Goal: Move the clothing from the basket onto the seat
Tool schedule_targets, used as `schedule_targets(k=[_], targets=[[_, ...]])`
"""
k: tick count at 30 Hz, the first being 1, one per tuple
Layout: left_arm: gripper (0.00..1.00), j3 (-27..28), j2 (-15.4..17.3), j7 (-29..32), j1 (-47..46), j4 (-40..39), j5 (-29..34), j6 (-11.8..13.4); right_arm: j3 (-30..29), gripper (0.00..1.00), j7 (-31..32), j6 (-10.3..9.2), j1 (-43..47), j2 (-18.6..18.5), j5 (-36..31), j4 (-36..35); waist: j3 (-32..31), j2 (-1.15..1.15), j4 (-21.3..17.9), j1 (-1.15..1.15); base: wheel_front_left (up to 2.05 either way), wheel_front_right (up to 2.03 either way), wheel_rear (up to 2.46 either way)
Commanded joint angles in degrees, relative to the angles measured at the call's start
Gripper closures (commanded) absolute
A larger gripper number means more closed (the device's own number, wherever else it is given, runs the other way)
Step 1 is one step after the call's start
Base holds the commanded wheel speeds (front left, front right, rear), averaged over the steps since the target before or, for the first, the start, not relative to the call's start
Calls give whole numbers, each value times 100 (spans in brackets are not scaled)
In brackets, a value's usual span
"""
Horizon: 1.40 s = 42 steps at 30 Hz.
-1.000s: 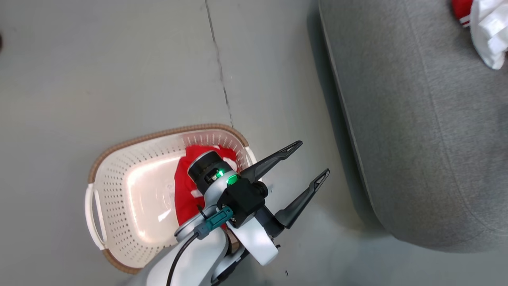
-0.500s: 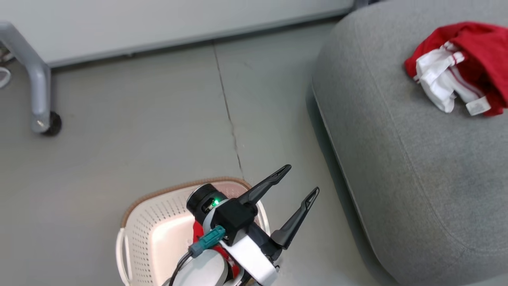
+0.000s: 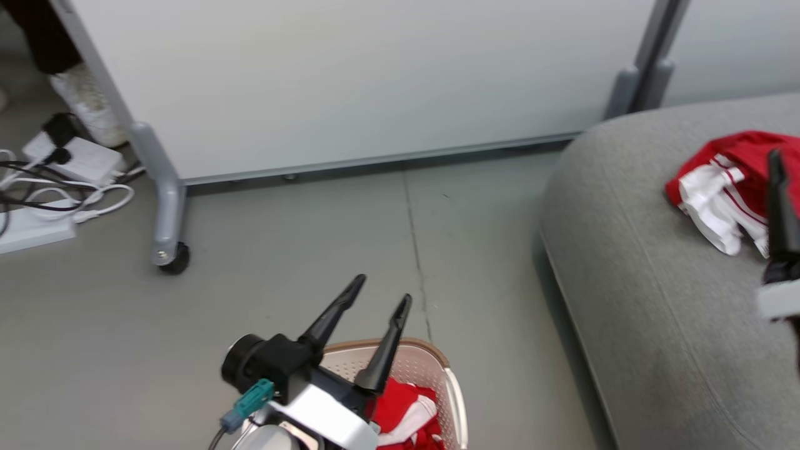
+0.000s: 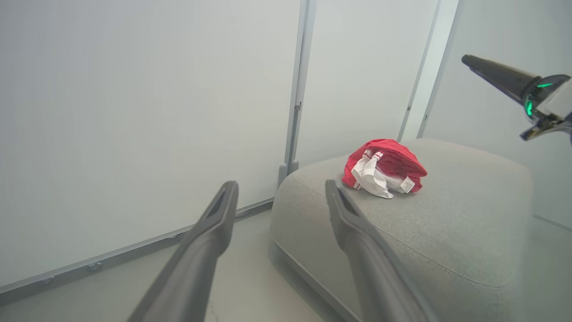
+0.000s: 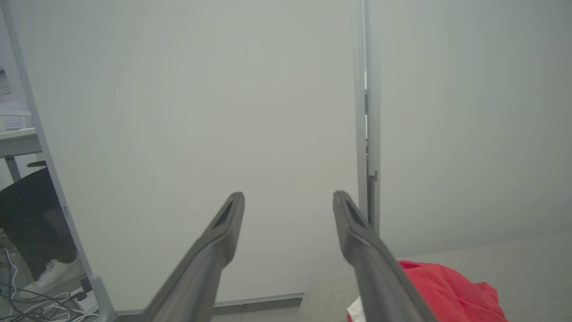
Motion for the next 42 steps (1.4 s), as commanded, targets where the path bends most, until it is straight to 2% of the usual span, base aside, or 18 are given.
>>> schedule_targets(k=[1,3,10,17,21,25,30,42], targets=[[0,98,15,0,90,-36,14,43,-24,0,-24,8,169,131,-74,-143,-222,-1,255,0,0,0,0],[0,362,15,0,260,-100,-2,161,-30,0,-23,7,563,406,-294,-515,-312,-1,413,0,0,0,0],[0,867,10,0,570,-208,89,404,122,0,-23,7,1256,898,-606,-1006,-417,-1,661,0,0,0,0],[0,1253,11,0,863,-315,12,549,-60,0,-22,7,1731,1392,-1012,-1157,-485,-1,786,0,0,0,0],[0,1254,10,0,1005,-261,245,505,-118,0,-22,7,1997,1676,-1232,-1210,-492,-1,815,0,0,0,0],[0,1246,12,0,1120,-183,283,478,-78,0,-22,7,2183,1841,-1427,-1113,-485,-1,803,0,0,0,0],[0,1255,11,0,1167,-129,299,513,-194,0,-23,8,2407,2038,-1220,-1024,-480,-1,839,0,0,0,0],[0,1204,12,0,1183,-95,232,555,-226,0,-23,8,2482,2114,-1337,-1041,-456,-1,818,0,0,0,0]])
